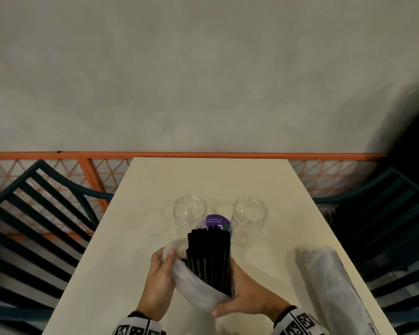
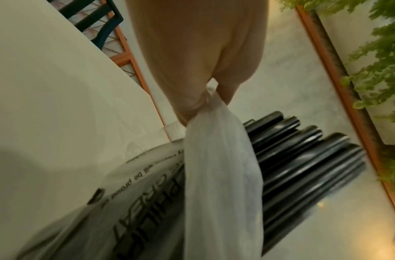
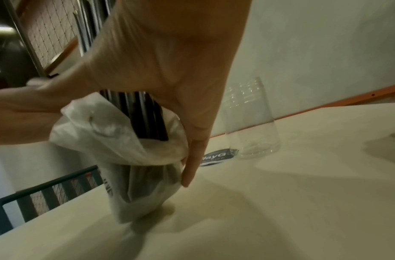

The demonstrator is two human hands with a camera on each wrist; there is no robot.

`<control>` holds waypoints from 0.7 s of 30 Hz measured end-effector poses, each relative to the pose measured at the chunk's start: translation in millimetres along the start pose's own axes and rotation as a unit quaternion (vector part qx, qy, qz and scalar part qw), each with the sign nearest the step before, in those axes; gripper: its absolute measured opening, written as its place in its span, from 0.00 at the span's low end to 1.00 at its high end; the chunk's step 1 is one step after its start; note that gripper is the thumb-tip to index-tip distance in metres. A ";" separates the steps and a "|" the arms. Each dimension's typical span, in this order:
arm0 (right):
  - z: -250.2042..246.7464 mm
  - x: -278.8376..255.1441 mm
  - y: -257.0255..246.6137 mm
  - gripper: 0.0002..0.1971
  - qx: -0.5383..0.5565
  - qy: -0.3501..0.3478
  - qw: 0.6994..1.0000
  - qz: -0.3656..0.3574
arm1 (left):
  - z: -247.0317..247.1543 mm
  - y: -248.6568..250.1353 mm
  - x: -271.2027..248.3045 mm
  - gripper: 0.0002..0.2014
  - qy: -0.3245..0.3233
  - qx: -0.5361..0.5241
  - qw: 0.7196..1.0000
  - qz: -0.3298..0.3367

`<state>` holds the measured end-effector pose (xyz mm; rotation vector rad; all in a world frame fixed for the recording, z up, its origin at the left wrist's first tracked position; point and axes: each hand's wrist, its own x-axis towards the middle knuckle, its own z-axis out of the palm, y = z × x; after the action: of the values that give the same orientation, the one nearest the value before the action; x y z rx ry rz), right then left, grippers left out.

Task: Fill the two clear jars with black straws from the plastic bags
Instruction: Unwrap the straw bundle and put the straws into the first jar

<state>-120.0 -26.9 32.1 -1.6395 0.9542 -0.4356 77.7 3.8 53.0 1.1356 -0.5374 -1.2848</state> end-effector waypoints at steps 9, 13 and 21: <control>-23.6 -10.3 3.7 0.34 -0.175 0.025 0.984 -0.016 | -21.1 10.3 -4.4 0.21 -0.115 0.122 0.985 0.028; -31.7 -15.4 8.3 0.25 -0.195 0.028 0.980 0.026 | -31.2 16.7 -9.0 0.37 -0.172 0.269 0.945 0.070; -23.4 -9.6 11.7 0.13 0.005 0.241 0.966 0.096 | -7.0 0.1 -14.0 0.20 -0.017 0.325 0.933 0.155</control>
<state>-146.7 -34.8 30.1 -1.4389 1.4556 -0.7225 79.9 19.2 53.9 1.4915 -1.1771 -0.8641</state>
